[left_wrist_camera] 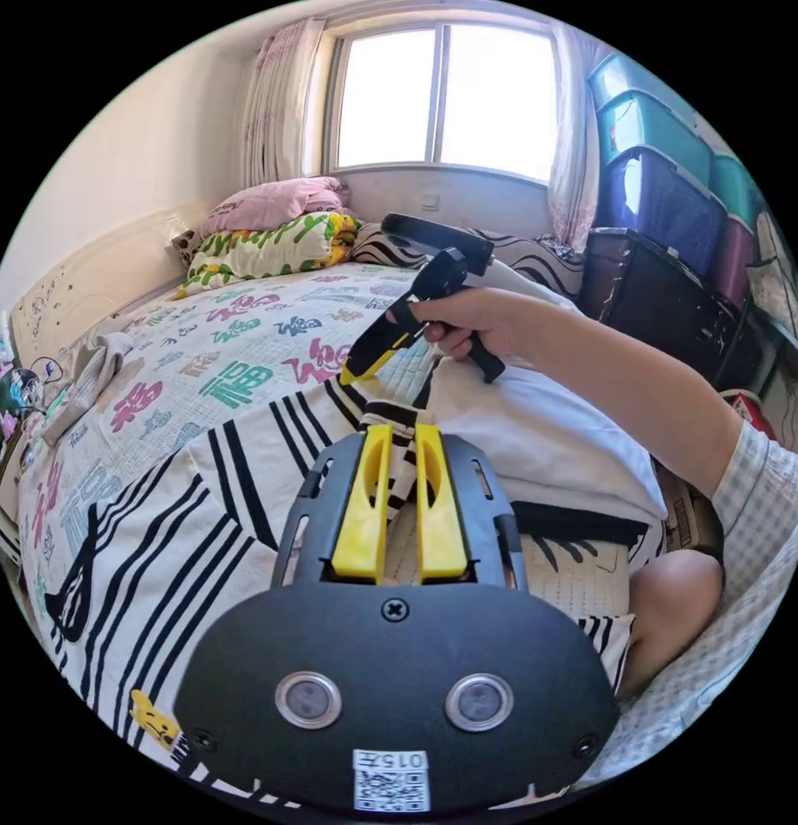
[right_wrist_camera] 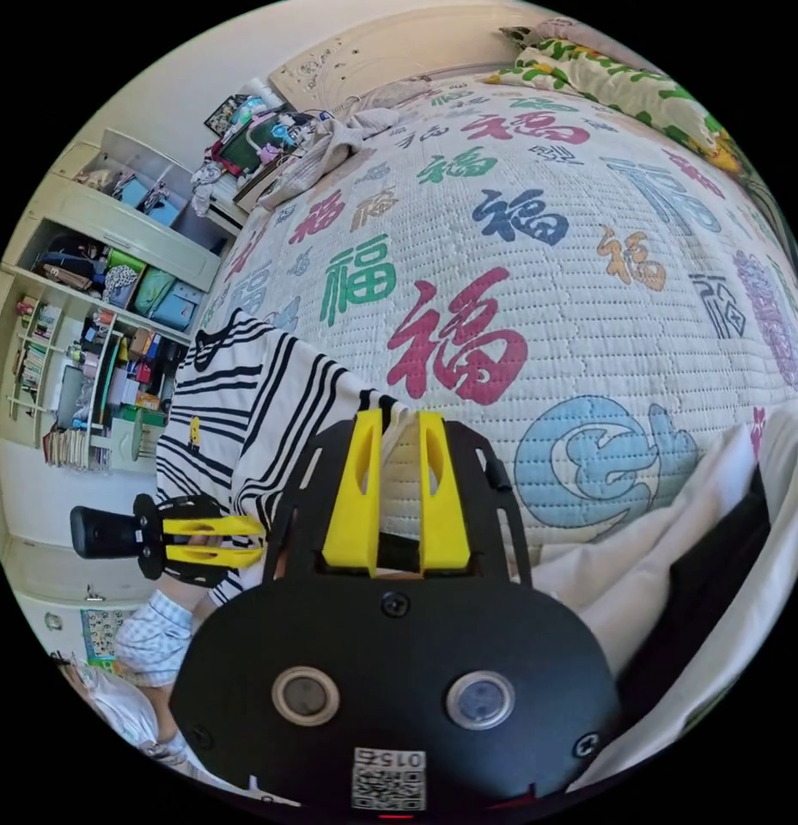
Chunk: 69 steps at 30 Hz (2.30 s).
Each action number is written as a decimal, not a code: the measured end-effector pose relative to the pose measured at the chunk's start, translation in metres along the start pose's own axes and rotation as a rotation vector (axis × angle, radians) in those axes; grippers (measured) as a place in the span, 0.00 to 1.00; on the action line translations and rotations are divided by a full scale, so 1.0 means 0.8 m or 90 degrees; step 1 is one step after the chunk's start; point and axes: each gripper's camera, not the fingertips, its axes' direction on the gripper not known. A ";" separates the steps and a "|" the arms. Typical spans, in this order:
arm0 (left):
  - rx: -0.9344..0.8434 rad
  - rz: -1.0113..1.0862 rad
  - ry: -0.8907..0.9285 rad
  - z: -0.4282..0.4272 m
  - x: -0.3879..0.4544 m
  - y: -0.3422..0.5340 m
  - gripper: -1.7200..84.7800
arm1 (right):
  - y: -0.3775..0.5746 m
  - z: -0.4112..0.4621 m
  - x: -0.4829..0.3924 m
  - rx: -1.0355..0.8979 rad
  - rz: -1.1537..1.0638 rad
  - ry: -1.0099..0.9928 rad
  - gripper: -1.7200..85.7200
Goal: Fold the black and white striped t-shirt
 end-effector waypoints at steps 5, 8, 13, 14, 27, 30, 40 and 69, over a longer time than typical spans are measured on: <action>0.051 -0.005 0.026 -0.013 -0.014 0.027 0.02 | -0.013 -0.013 -0.033 -0.002 -0.039 0.042 0.02; 0.101 -0.050 0.030 -0.030 -0.031 0.045 0.02 | -0.017 -0.032 -0.058 0.020 -0.046 0.068 0.01; 0.145 -0.073 0.037 -0.046 -0.046 0.054 0.09 | -0.026 -0.062 -0.112 0.043 -0.068 0.105 0.01; 0.128 -0.070 0.043 -0.038 -0.046 0.048 0.11 | -0.029 -0.064 -0.121 0.037 -0.068 0.123 0.01; 0.150 -0.158 0.167 -0.040 -0.113 0.072 0.02 | -0.034 -0.081 -0.184 0.041 -0.089 0.182 0.01; 0.180 -0.166 0.136 -0.057 -0.126 0.086 0.02 | -0.032 -0.076 -0.193 0.038 -0.097 0.199 0.01; 0.250 -0.236 0.122 -0.118 -0.164 0.116 0.02 | -0.026 -0.083 -0.213 0.041 -0.113 0.183 0.01; 0.211 -0.400 -0.151 -0.265 -0.201 0.200 0.12 | 0.137 0.158 -0.351 -0.040 -0.548 0.187 0.13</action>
